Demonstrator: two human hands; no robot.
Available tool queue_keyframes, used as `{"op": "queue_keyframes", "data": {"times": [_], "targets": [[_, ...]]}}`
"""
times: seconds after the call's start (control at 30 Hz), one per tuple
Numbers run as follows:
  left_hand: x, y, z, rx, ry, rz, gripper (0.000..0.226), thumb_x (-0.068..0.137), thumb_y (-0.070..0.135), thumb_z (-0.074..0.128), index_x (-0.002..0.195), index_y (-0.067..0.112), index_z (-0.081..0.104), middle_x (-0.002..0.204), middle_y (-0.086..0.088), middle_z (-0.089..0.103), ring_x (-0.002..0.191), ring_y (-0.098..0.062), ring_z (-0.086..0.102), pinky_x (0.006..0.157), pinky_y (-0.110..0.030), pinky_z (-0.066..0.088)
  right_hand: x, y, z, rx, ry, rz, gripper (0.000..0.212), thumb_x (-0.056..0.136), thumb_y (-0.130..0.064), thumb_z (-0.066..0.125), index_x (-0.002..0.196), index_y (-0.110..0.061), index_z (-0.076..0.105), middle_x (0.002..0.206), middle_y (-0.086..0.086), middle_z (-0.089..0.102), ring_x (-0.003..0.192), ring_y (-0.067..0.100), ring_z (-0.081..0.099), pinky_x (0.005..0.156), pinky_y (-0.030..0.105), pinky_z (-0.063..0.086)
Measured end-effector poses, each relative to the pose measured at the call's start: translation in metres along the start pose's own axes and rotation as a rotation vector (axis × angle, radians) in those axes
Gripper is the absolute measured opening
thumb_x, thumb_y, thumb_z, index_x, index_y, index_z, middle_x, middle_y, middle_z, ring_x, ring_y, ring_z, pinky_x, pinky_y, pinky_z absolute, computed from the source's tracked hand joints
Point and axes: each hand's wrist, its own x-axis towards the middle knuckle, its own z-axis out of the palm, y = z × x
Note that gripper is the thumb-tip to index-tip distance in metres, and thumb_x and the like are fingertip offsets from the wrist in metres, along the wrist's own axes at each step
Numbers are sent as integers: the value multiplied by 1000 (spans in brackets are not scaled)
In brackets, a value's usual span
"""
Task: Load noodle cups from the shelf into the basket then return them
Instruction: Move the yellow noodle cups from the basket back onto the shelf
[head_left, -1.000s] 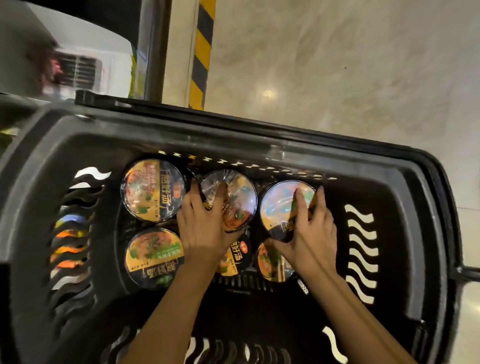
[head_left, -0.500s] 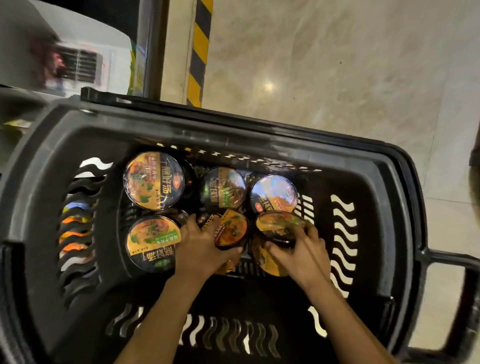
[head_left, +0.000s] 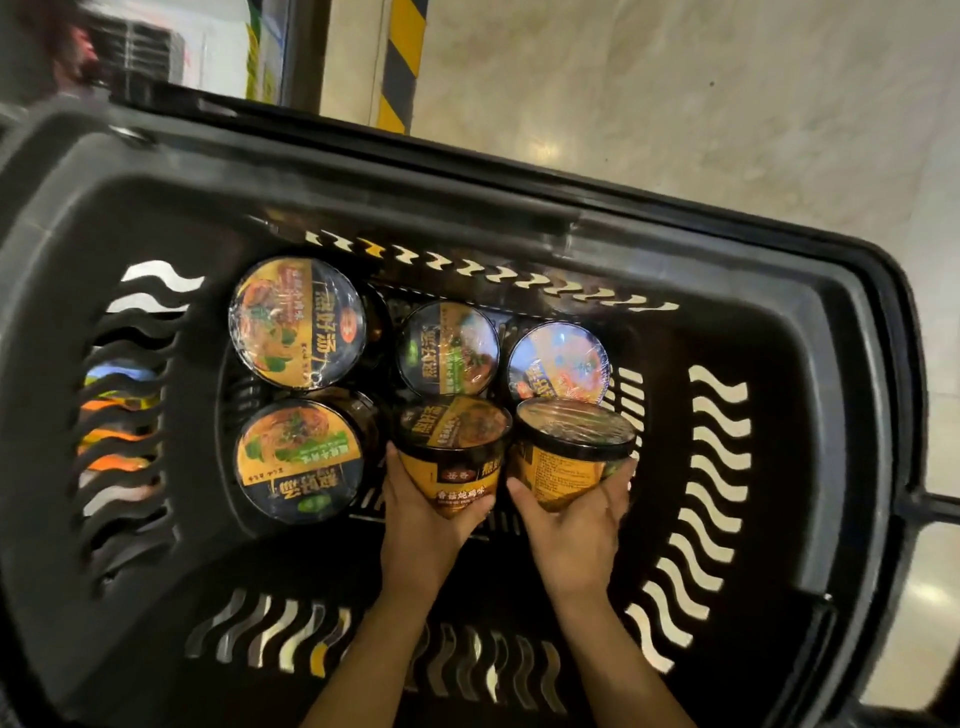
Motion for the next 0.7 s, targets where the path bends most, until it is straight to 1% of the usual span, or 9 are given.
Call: {"op": "queue_keyframes", "data": {"times": [0.1, 0.2, 0.27, 0.37, 0.47, 0.53, 0.57, 0.63, 0.7], "targets": [[3, -5, 5, -8, -2, -24, 129, 47, 58, 82, 147, 27, 7, 149, -3, 31, 134, -21, 35, 103, -48, 40, 7, -1, 5, 42, 69, 54, 128, 64, -42, 82, 149, -11, -9, 154, 17, 12, 143, 29, 11, 116, 45, 20], [5, -7, 7, -42, 5, -49, 124, 53, 52, 83, 147, 22, 8, 148, -5, 33, 133, -25, 36, 104, -45, 39, 12, 1, 2, 141, 81, 84, 121, 64, -34, 84, 149, -15, 0, 150, 14, 22, 140, 28, 19, 112, 41, 24], [3, -2, 4, -104, 25, -71, 116, 58, 46, 83, 146, 21, 13, 140, -4, 41, 128, -25, 42, 100, -38, 40, 11, 2, -6, 209, 72, 99, 117, 62, -34, 85, 149, -18, 8, 147, 10, 31, 136, 26, 29, 109, 39, 29], [-10, 17, -10, -237, 45, -117, 102, 66, 35, 81, 145, 24, 18, 127, 2, 47, 117, -20, 48, 87, -28, 37, -3, -8, -28, 293, -2, 103, 109, 66, -35, 82, 148, -22, 11, 137, 0, 40, 129, 23, 39, 102, 33, 31], [-36, 41, -35, -392, 39, -125, 98, 61, 43, 81, 141, 26, 26, 119, 4, 53, 110, -19, 53, 88, -31, 40, -30, -24, -61, 426, -97, 94, 101, 70, -35, 80, 147, -23, 15, 119, -9, 49, 115, 17, 50, 96, 27, 33], [-60, 62, -55, -495, 35, -138, 103, 58, 52, 81, 141, 26, 27, 115, 5, 55, 110, -18, 53, 90, -32, 39, -52, -37, -87, 498, -130, 59, 98, 64, -41, 80, 142, -20, 24, 113, -8, 57, 102, 10, 56, 89, 24, 39], [-72, 73, -66, -548, 44, -132, 98, 63, 49, 79, 143, 26, 26, 114, 6, 55, 110, -17, 52, 90, -31, 37, -63, -45, -100, 525, -138, 49, 95, 61, -42, 79, 139, -18, 30, 112, -5, 59, 99, 10, 57, 83, 23, 42], [-100, 98, -91, -607, 51, -116, 88, 73, 42, 72, 144, 24, 24, 115, 5, 53, 110, -17, 49, 92, -30, 35, -90, -61, -128, 589, -167, 44, 84, 65, -40, 82, 134, -16, 39, 115, 3, 62, 101, 18, 61, 84, 29, 47], [-133, 124, -117, -628, 46, -77, 95, 65, 54, 72, 144, 25, 26, 119, 3, 54, 115, -20, 49, 98, -34, 36, -121, -81, -159, 668, -194, 26, 90, 55, -51, 82, 130, -18, 45, 118, 4, 64, 104, 22, 63, 96, 41, 47]]}}
